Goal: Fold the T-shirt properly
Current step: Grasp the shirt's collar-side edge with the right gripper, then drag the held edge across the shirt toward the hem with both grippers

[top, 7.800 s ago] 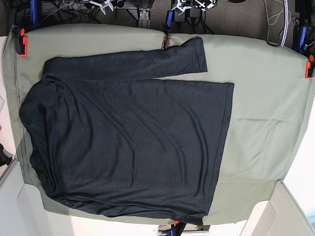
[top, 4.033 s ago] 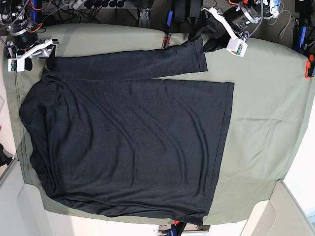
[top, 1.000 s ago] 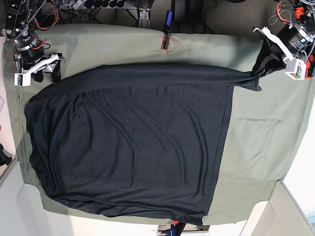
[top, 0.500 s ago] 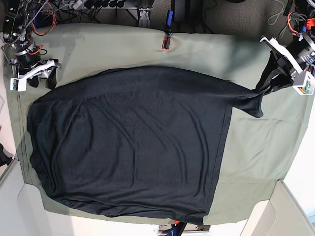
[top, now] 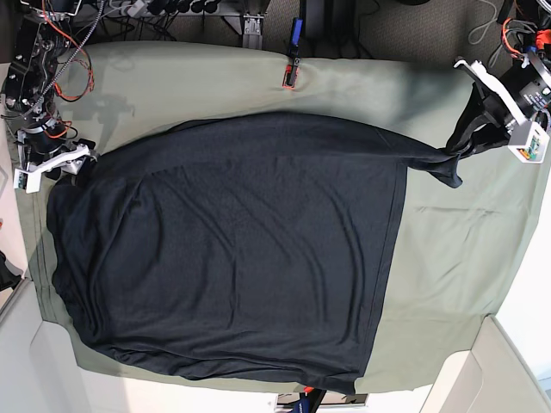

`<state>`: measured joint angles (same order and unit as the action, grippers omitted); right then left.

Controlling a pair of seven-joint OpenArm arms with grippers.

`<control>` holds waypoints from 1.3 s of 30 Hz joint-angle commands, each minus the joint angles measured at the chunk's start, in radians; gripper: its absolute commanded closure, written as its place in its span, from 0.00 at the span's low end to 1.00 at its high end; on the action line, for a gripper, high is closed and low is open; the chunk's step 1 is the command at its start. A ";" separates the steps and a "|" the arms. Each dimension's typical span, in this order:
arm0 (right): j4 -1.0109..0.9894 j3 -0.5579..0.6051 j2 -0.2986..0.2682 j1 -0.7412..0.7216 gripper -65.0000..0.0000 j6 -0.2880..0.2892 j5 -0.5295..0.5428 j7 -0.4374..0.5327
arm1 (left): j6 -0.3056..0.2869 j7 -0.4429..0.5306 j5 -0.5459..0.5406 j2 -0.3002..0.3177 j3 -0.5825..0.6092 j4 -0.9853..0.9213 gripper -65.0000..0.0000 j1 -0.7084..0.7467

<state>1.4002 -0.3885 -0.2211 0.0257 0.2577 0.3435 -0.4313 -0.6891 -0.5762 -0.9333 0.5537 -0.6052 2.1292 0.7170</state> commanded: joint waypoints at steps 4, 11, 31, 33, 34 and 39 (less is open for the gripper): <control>-0.010 -0.004 -0.009 -0.031 0.59 0.000 0.004 -0.006 | -0.009 0.025 -0.013 0.014 -0.008 0.016 1.00 0.003; 0.026 -0.037 -0.012 -0.030 1.00 0.000 0.000 -0.111 | -0.009 0.017 -0.013 0.014 -0.008 0.016 1.00 0.003; -0.019 -0.179 -0.068 -0.142 1.00 0.080 0.047 -0.083 | -0.009 0.109 0.260 0.070 0.313 -0.346 1.00 -0.367; -0.061 -0.179 -0.068 -0.179 1.00 0.080 0.029 -0.080 | -0.009 0.109 0.260 0.086 0.352 -0.434 1.00 -0.427; -0.084 -0.179 -0.068 -0.196 1.00 0.080 0.030 -0.078 | -0.009 0.109 0.257 0.091 0.364 -0.473 1.00 -0.456; -0.190 -0.179 -0.067 -0.278 1.00 0.098 0.029 -0.062 | -0.009 0.109 0.235 0.095 0.412 -0.607 1.00 -0.579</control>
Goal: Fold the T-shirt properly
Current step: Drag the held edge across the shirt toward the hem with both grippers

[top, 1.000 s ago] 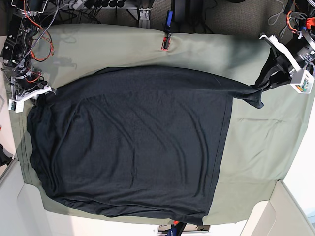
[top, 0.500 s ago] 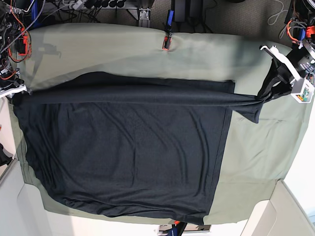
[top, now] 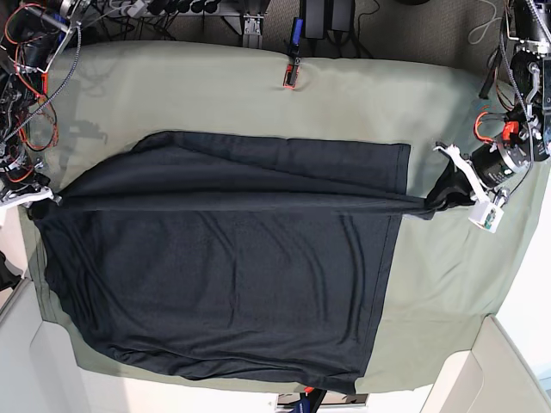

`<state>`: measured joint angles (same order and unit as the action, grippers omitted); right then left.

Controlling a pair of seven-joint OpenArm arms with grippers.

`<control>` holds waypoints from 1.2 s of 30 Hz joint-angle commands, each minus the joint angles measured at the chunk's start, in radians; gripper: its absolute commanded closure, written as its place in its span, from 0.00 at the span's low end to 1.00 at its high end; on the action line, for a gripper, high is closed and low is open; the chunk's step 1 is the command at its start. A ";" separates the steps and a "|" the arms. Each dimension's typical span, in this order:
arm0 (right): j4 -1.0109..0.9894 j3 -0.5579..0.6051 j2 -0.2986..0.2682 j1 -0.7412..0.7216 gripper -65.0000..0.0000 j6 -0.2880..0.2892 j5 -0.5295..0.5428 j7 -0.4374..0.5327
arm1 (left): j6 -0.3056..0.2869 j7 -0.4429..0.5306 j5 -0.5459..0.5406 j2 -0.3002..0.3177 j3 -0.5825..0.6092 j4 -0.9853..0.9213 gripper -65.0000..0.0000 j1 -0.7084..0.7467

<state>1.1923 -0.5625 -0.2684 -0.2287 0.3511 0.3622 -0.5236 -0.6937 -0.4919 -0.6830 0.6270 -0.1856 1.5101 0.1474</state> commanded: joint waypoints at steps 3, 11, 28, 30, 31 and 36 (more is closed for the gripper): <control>-0.002 -0.005 -0.020 -0.031 1.00 0.005 -0.002 0.030 | -0.004 0.024 -0.016 0.021 0.026 -0.007 1.00 -0.029; -0.002 -0.005 -0.020 -0.004 1.00 0.005 -0.029 0.030 | -0.004 -0.024 -0.016 0.021 0.152 -0.007 0.60 -0.028; 0.020 -0.006 -0.025 0.078 0.55 0.056 0.122 -0.055 | -0.004 -0.391 -0.455 0.009 -0.095 -0.008 0.40 0.087; 0.023 -0.006 -0.025 0.094 0.55 0.052 0.125 -0.053 | -0.004 -0.388 -0.458 -0.004 -0.095 -0.008 0.40 0.112; 0.023 -0.007 -0.024 0.095 0.55 0.052 0.124 -0.053 | -0.004 -0.386 -0.458 -0.016 -0.095 -0.008 0.40 0.118; 0.023 -0.006 -0.018 0.097 0.55 0.051 0.128 -0.049 | -0.004 -0.322 -0.375 -0.100 -0.097 -0.008 0.40 0.118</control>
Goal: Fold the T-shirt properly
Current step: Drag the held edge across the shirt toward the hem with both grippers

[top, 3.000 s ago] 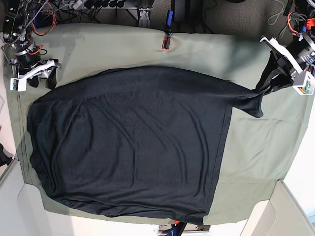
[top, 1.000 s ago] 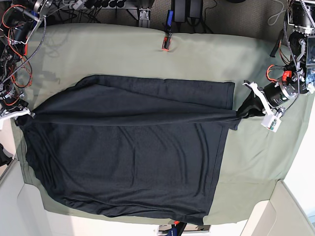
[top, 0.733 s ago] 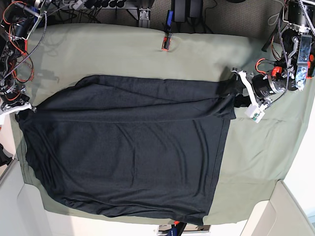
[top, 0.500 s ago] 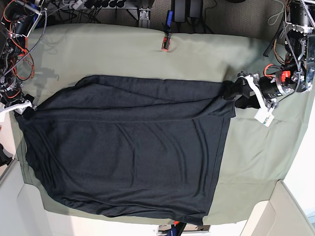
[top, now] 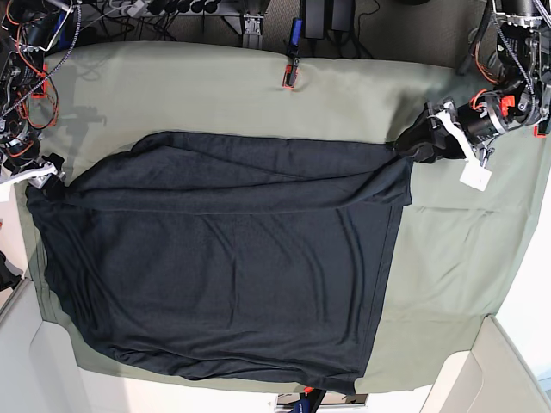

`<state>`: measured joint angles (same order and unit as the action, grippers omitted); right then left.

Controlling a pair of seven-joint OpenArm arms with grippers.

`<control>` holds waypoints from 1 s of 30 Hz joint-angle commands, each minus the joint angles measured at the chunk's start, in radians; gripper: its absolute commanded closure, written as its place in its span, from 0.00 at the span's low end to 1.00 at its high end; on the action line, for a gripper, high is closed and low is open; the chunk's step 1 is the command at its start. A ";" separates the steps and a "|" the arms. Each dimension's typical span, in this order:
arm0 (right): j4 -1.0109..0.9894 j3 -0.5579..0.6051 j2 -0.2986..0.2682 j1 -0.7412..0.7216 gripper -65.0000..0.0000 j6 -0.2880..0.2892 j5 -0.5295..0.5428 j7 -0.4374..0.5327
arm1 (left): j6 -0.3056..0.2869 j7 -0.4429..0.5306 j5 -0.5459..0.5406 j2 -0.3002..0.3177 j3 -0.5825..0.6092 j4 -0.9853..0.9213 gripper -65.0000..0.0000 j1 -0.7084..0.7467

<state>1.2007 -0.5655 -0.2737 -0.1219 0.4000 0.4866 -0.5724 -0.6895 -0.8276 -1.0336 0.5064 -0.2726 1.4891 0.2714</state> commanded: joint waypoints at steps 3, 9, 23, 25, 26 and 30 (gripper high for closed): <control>0.014 -0.003 -0.012 -0.011 0.55 0.002 0.003 0.000 | -0.009 0.093 0.092 -0.021 -0.011 -0.003 0.40 -0.013; 0.014 -0.003 -0.011 -0.013 0.55 0.005 0.003 -0.001 | -0.009 0.098 0.112 -0.061 -0.011 -0.098 0.40 -0.076; 0.014 -0.003 -0.011 -0.017 0.55 0.005 0.042 0.000 | -0.009 0.019 0.037 -0.129 0.035 -0.097 0.40 -0.074; 0.014 -0.003 -0.011 -0.019 0.55 0.005 0.042 0.000 | -0.009 0.016 0.057 -0.129 0.035 -0.064 0.40 -0.074; 0.014 -0.003 -0.011 -0.019 0.55 0.005 0.042 0.000 | -0.009 0.015 0.079 -0.129 0.035 -0.047 0.41 -0.074; 0.014 -0.003 -0.011 -0.019 0.55 0.005 0.042 0.000 | -0.009 0.016 0.151 -0.129 0.044 -0.025 0.70 -0.074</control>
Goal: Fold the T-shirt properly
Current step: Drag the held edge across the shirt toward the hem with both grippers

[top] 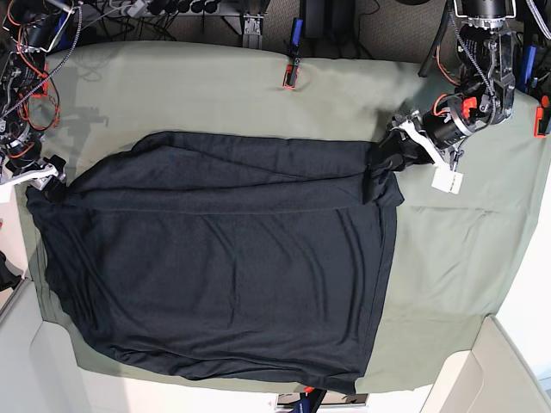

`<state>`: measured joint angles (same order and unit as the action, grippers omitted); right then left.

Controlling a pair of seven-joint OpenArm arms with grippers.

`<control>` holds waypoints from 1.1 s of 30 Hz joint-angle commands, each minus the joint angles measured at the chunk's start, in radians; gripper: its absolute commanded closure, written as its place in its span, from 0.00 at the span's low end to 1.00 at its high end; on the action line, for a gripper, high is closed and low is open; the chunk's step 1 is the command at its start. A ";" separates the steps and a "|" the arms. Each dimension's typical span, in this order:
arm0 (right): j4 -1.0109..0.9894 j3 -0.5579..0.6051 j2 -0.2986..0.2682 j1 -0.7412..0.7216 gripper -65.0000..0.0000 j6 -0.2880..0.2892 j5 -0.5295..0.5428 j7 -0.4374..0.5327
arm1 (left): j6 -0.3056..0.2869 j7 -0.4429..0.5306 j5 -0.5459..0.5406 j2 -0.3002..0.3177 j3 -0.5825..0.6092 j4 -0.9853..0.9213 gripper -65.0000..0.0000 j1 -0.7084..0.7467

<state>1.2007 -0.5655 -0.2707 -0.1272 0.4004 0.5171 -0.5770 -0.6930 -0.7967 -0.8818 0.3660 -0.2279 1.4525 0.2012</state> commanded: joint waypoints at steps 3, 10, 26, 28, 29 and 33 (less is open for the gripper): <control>0.014 -0.003 -0.014 -0.016 0.55 0.005 0.011 0.005 | -0.005 -0.015 0.012 0.015 -0.001 0.013 0.87 -0.005; 0.015 -0.003 -0.015 -0.022 1.00 0.014 0.015 0.004 | -0.005 -0.019 0.009 0.114 -0.021 0.146 0.96 0.001; 0.129 -0.100 -0.026 -0.027 1.00 0.060 0.124 -0.075 | -0.005 -0.172 -0.176 0.285 -0.021 0.290 0.96 0.039; 0.129 -0.100 -0.028 -0.031 1.00 0.060 0.136 -0.071 | -0.005 -0.169 -0.176 0.293 -0.021 0.302 0.96 0.031; 0.129 -0.100 -0.028 -0.033 1.00 0.060 0.140 -0.066 | -0.005 -0.165 -0.176 0.295 -0.021 0.302 0.96 0.029; 0.126 -0.100 -0.028 -0.059 1.00 0.043 0.133 -0.051 | -0.005 -0.156 -0.168 0.296 -0.021 0.300 0.96 0.021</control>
<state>1.3106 -0.6609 -0.2768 -0.1642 0.4442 0.6312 -0.6586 -0.6891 -0.9722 -1.0348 0.6449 -0.2405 1.7401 0.2367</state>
